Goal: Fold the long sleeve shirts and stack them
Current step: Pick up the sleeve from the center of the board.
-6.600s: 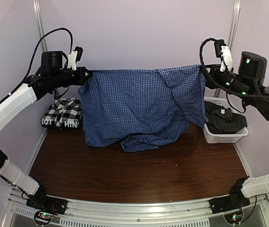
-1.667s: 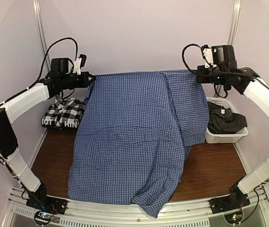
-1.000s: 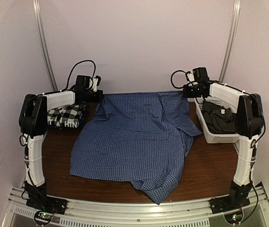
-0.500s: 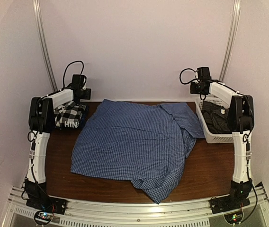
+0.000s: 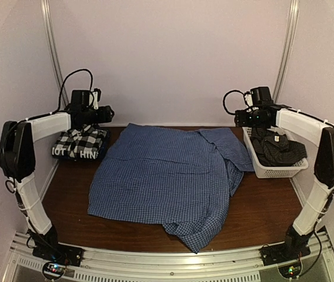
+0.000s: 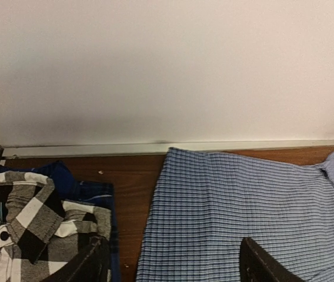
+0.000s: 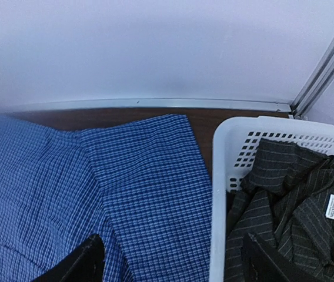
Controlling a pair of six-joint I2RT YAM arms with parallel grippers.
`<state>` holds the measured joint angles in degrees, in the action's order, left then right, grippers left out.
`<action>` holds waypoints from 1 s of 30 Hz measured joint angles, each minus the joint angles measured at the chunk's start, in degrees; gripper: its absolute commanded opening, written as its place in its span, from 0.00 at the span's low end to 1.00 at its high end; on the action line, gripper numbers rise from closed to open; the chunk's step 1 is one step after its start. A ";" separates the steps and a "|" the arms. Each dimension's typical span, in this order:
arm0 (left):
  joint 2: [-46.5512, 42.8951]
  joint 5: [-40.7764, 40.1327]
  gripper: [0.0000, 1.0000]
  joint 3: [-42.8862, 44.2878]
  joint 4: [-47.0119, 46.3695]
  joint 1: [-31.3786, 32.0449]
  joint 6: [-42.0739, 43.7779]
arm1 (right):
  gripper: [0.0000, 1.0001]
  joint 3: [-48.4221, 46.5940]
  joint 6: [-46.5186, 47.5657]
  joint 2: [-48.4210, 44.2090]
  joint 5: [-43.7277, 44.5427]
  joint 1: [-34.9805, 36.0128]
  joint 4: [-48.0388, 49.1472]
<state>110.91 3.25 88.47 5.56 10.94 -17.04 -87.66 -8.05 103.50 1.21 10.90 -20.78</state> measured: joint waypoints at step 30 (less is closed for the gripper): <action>-14.43 10.71 0.82 -36.52 -20.11 15.58 -6.75 | 0.42 14.69 -1.51 5.81 15.39 13.05 -12.74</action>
<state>96.49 13.96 51.94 -14.55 26.52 -23.79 -72.97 -9.56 109.32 16.60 23.94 -33.52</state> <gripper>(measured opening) 0.818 0.486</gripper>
